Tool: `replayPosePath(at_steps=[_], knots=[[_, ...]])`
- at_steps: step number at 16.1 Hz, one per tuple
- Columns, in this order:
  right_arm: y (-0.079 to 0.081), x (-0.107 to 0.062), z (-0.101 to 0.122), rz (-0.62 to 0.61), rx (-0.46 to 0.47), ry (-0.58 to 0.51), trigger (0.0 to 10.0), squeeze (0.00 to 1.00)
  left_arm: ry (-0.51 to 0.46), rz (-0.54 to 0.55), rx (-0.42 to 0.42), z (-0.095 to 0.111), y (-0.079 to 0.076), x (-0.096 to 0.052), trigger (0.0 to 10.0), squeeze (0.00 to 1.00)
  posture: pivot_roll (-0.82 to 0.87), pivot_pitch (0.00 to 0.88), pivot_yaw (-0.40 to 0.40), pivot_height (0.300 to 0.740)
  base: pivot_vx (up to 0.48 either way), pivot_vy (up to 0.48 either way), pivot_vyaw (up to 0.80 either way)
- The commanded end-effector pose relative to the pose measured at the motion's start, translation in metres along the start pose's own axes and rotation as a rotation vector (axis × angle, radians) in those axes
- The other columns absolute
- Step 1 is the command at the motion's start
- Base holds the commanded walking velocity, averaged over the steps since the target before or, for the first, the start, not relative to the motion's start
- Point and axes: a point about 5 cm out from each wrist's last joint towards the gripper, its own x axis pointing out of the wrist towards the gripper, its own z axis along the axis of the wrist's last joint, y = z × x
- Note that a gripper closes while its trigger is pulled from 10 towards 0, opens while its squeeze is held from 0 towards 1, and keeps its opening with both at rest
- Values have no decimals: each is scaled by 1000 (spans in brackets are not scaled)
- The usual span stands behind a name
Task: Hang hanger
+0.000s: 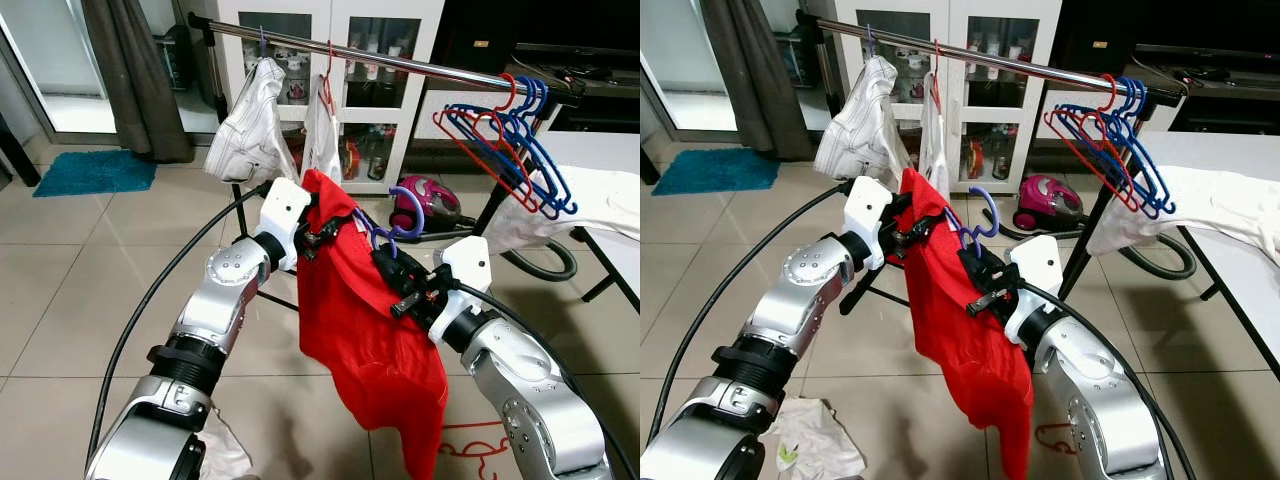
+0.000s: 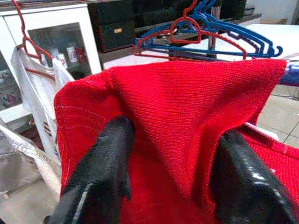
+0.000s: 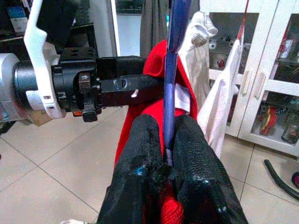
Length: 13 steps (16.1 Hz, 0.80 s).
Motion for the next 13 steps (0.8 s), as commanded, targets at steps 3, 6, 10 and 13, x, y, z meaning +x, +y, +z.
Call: replayPosePath(at_steps=[3, 6, 10, 13], knots=[[2, 1, 11, 25, -23, -50, 10000, 0, 24, 26, 15, -1, 6, -1, 0, 0, 50, 3, -23, 740, 0, 0, 0], [1, 2, 11, 25, -25, -53, 10000, 0, 32, 38, 17, -1, 10, -1, 0, 0, 53, 5, -21, 740, 0, 0, 0], [1, 2, 12, 26, -30, -55, 10000, 0, 35, 45, 23, 2, 14, -1, 0, 0, 54, 4, -20, 740, 0, 0, 0], [0, 2, 12, 28, -43, -53, 10000, 0, 37, 58, 25, 4, 19, -2, 0, 0, 55, 2, -19, 740, 0, 0, 0]])
